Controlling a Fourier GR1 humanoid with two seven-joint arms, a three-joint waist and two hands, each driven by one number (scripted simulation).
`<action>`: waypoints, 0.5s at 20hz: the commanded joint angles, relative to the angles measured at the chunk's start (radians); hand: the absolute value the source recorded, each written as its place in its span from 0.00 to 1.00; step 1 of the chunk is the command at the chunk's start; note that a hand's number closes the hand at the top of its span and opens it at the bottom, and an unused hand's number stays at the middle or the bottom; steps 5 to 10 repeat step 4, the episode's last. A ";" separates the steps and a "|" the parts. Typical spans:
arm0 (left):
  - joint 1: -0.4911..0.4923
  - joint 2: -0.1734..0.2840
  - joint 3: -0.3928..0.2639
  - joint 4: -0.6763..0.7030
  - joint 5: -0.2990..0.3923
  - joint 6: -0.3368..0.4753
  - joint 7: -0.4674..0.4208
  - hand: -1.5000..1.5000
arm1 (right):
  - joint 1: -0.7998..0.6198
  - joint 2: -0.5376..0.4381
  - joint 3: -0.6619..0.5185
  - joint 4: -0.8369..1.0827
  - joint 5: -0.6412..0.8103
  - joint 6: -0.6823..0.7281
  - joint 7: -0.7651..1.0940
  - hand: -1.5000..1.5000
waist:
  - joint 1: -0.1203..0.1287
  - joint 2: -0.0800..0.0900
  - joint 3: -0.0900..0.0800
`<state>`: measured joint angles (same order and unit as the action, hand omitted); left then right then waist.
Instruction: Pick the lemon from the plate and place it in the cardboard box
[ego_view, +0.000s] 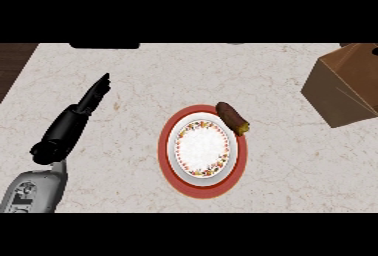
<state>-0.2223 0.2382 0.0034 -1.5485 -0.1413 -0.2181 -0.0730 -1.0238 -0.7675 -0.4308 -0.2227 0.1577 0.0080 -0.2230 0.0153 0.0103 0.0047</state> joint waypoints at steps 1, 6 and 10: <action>-0.024 -0.014 -0.007 -0.008 0.004 -0.001 0.026 0.50 | 0.019 -0.065 -0.114 0.032 -0.102 -0.004 -0.002 0.00 | 0.013 0.006 -0.001; -0.032 -0.010 -0.006 -0.022 -0.002 0.000 0.042 0.50 | 0.121 -0.098 -0.160 0.034 -0.140 0.000 -0.109 0.00 | 0.012 0.007 0.000; -0.032 -0.010 -0.006 -0.022 -0.002 0.000 0.042 0.50 | 0.121 -0.098 -0.160 0.034 -0.140 0.000 -0.109 0.00 | 0.012 0.007 0.000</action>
